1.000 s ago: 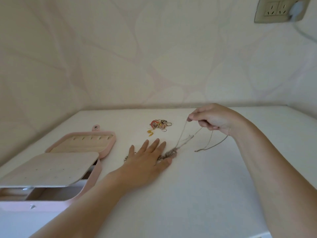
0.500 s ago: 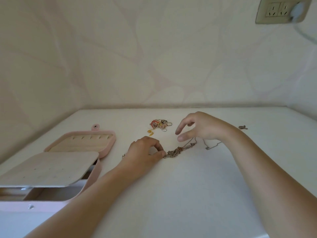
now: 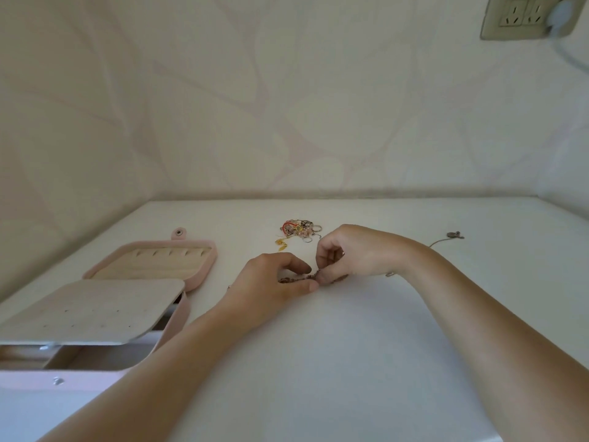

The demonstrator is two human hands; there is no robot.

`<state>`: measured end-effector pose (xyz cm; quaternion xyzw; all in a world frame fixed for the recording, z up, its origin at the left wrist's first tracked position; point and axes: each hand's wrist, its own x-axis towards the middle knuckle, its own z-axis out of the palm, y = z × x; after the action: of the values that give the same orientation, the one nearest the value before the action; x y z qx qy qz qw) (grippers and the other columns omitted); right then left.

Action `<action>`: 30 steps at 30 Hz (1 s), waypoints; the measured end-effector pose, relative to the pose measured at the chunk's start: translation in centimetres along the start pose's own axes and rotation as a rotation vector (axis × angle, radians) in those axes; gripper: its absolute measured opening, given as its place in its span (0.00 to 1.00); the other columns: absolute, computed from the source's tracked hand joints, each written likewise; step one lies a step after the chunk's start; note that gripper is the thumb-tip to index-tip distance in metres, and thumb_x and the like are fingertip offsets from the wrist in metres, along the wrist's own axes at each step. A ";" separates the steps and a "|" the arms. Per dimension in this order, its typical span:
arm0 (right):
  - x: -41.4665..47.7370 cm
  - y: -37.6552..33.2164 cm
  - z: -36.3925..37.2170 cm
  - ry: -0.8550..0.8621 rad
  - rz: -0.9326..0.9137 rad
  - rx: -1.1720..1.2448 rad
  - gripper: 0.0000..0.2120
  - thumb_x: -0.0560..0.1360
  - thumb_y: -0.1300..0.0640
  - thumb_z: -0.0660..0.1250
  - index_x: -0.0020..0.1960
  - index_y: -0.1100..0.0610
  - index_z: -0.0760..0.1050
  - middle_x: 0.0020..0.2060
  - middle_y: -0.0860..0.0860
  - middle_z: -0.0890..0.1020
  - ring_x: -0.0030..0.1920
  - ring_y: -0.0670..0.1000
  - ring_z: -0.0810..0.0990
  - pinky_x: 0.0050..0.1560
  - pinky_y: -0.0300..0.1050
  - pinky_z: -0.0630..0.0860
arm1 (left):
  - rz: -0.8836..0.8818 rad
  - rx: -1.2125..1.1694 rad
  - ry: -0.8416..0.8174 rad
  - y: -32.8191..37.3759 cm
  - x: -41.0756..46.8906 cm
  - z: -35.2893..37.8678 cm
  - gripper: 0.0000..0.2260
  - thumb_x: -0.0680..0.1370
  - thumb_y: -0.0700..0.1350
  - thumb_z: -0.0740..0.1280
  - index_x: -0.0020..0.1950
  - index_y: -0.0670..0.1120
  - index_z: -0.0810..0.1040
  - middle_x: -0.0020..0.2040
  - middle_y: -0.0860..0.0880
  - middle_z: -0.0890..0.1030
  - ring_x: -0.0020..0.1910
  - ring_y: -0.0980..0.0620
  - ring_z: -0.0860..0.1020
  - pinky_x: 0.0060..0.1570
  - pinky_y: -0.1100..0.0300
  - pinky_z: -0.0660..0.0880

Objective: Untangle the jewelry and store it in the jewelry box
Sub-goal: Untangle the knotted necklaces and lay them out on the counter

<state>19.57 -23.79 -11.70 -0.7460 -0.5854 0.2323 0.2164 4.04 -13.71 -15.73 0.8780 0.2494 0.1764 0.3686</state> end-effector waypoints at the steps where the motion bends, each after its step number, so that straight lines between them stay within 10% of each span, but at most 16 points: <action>1: 0.1 0.0 0.0 -0.007 -0.016 0.037 0.06 0.70 0.54 0.75 0.39 0.52 0.77 0.33 0.46 0.81 0.33 0.43 0.77 0.37 0.36 0.71 | 0.007 -0.051 -0.004 0.1 -0.1 0.0 0.08 0.70 0.52 0.74 0.48 0.56 0.81 0.45 0.60 0.82 0.46 0.66 0.76 0.42 0.71 0.68; 5: 0.1 -0.1 -0.3 -0.005 -0.106 0.306 0.06 0.69 0.53 0.75 0.39 0.51 0.77 0.39 0.54 0.82 0.42 0.50 0.78 0.49 0.54 0.73 | 0.056 -0.375 0.004 0.8 -0.2 -0.2 0.04 0.70 0.41 0.74 0.43 0.46 0.82 0.37 0.55 0.83 0.36 0.61 0.78 0.39 0.71 0.71; 13: 0.0 -0.3 -0.5 -0.025 -0.183 0.578 0.05 0.70 0.67 0.71 0.42 0.59 0.77 0.35 0.51 0.82 0.38 0.45 0.80 0.43 0.33 0.74 | -0.038 -0.492 0.011 0.5 0.3 -0.9 0.05 0.69 0.41 0.75 0.40 0.46 0.80 0.40 0.44 0.83 0.37 0.52 0.77 0.41 0.60 0.70; 20: 0.0 -0.4 -0.7 0.020 -0.213 0.532 0.10 0.70 0.69 0.71 0.50 0.59 0.80 0.43 0.49 0.85 0.47 0.43 0.81 0.51 0.36 0.74 | -0.056 -0.590 -0.033 0.9 0.0 -1.3 0.16 0.62 0.49 0.76 0.46 0.45 0.80 0.38 0.51 0.84 0.37 0.57 0.80 0.45 0.61 0.73; 25: 0.0 -0.7 -0.6 0.058 -0.206 0.484 0.08 0.72 0.67 0.70 0.48 0.58 0.82 0.42 0.44 0.84 0.48 0.34 0.78 0.58 0.38 0.70 | -0.059 -0.628 0.024 1.2 0.0 -1.2 0.05 0.68 0.41 0.75 0.41 0.44 0.80 0.35 0.50 0.84 0.35 0.58 0.80 0.39 0.69 0.74; 30: 0.0 -1.5 0.1 0.280 -0.244 0.184 0.09 0.72 0.65 0.70 0.49 0.55 0.82 0.37 0.45 0.81 0.36 0.39 0.76 0.44 0.32 0.73 | -0.076 -0.609 0.080 1.1 0.1 -1.5 0.06 0.68 0.41 0.75 0.40 0.40 0.80 0.34 0.47 0.83 0.35 0.56 0.80 0.38 0.70 0.75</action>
<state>18.37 -23.47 -10.84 -0.6715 -0.6121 0.1510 0.3895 3.70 -13.43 -13.92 0.7097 0.2318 0.2634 0.6110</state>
